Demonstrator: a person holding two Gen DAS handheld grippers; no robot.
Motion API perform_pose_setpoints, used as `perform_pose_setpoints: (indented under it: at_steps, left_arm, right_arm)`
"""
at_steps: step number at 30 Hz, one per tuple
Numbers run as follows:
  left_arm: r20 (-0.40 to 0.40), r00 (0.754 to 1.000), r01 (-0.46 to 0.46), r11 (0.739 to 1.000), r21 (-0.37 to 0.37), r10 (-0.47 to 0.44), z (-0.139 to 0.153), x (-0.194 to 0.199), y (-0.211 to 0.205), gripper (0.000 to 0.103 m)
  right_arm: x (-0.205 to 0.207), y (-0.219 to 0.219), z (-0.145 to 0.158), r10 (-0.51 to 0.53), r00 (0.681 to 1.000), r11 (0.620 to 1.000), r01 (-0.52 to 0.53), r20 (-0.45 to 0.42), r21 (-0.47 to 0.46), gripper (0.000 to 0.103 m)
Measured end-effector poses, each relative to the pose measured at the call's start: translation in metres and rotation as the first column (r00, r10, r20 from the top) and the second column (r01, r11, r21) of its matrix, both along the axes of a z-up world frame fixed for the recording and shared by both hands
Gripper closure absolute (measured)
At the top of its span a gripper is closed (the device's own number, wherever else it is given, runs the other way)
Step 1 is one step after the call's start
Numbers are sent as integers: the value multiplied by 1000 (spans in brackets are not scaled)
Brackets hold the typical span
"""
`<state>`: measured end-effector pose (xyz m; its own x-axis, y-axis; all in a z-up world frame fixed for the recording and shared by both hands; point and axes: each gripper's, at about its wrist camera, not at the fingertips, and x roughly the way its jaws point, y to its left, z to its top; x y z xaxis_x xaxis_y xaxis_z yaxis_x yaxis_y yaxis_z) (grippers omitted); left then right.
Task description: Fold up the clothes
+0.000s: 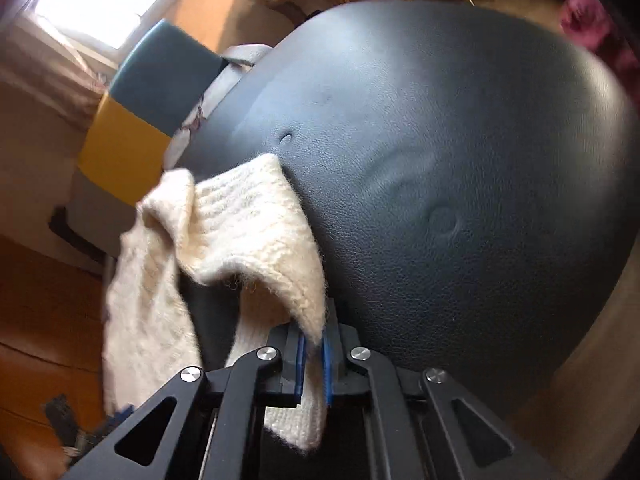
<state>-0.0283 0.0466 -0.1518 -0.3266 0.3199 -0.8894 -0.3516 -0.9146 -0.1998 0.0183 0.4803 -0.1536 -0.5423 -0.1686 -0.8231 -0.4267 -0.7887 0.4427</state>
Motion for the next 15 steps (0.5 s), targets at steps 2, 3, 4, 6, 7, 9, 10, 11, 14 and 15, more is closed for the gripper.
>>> perform_pose_setpoints:
  at_steps: [2, 3, 4, 6, 7, 9, 10, 11, 14, 15]
  left_arm:
    - [0, 1000, 0, 1000, 8, 0, 2, 0, -1, 52]
    - [-2, 1000, 1, 1000, 10, -1, 3, -1, -1, 52]
    - [-2, 1000, 1, 1000, 9, -1, 3, -1, -1, 52]
    - [0, 1000, 0, 1000, 13, 0, 3, -2, -3, 52]
    - [5, 1000, -2, 1000, 19, 1, 3, -3, -4, 52]
    - [17, 1000, -8, 999, 32, 8, 2, -6, -5, 52]
    - [23, 1000, -12, 999, 42, 11, 3, -8, -5, 52]
    - [30, 999, -14, 998, 54, 13, 4, -10, -4, 52]
    - [30, 999, -17, 997, 81, 15, 14, -25, -2, 52]
    - [18, 1000, -16, 997, 77, 15, 19, -30, 0, 52]
  right_arm:
    - [-15, -23, 26, 80, 994, 954, -97, 71, 284, 98]
    - [-21, -34, 41, 112, 988, 893, -146, 104, 426, 98]
    - [-25, -42, 56, 129, 983, 812, -179, 128, 555, 98]
    - [-31, -54, 80, 140, 974, 623, -228, 180, 748, 97]
    - [-32, -57, 88, 138, 969, 530, -247, 205, 811, 97]
    - [-35, -56, 88, 139, 957, 434, -290, 255, 853, 97]
    - [-36, -54, 79, 141, 947, 417, -321, 288, 850, 97]
    - [-37, -53, 70, 142, 936, 400, -351, 321, 847, 97]
    - [-36, -44, 40, 144, 916, 437, -398, 374, 807, 97]
    - [-35, -41, 31, 144, 913, 460, -403, 382, 791, 97]
